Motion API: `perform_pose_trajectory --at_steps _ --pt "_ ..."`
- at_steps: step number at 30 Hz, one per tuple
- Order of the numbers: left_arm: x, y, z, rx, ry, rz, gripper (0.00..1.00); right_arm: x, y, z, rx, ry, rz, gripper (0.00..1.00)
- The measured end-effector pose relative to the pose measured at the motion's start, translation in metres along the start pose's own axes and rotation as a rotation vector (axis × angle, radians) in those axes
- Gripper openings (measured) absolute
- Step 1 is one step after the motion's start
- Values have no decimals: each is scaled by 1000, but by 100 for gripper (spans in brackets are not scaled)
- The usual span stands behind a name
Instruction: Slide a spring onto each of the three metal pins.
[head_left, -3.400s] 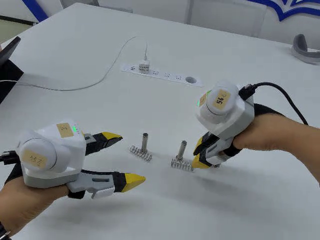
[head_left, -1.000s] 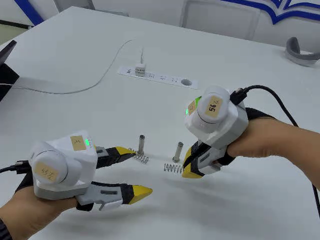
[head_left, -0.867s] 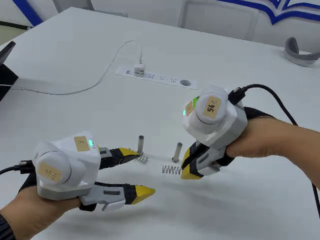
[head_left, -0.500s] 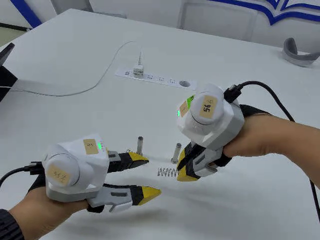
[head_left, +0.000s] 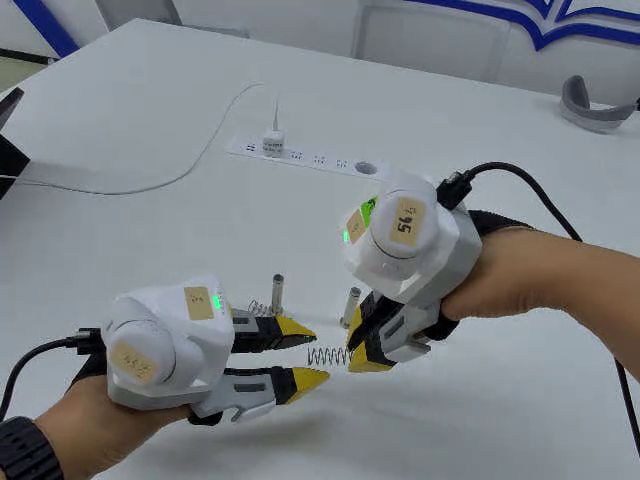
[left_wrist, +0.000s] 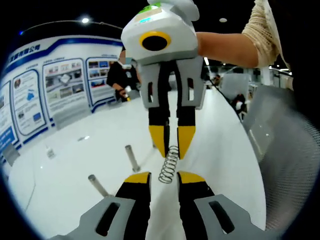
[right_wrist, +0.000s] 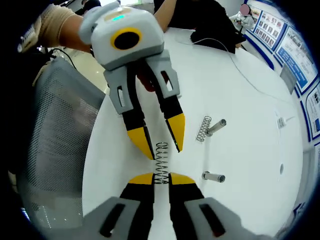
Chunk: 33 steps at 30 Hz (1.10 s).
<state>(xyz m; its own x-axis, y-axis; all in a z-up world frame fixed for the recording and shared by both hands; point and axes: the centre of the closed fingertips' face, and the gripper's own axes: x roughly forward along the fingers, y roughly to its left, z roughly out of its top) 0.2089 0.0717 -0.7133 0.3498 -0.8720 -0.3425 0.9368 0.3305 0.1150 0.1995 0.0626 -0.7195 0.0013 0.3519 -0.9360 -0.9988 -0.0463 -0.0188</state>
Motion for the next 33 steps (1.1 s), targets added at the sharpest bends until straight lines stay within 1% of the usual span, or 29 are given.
perform_pose_trajectory --at_steps 5,7,13,22,33 --pt "1 -3 0 20 -2 -10 14 -1 0 2 -2 -2 2 12" --pt "2 -4 -1 26 1 -11 13 -2 1 3 -5 -2 4 12" --pt "2 -4 -1 29 5 -11 12 -9 2 9 -18 -7 -1 12" --pt "2 -6 -1 23 5 -13 12 -20 5 27 -48 -32 -16 12" --pt "3 -10 2 24 -4 -20 11 -25 9 41 -82 -48 -26 12"
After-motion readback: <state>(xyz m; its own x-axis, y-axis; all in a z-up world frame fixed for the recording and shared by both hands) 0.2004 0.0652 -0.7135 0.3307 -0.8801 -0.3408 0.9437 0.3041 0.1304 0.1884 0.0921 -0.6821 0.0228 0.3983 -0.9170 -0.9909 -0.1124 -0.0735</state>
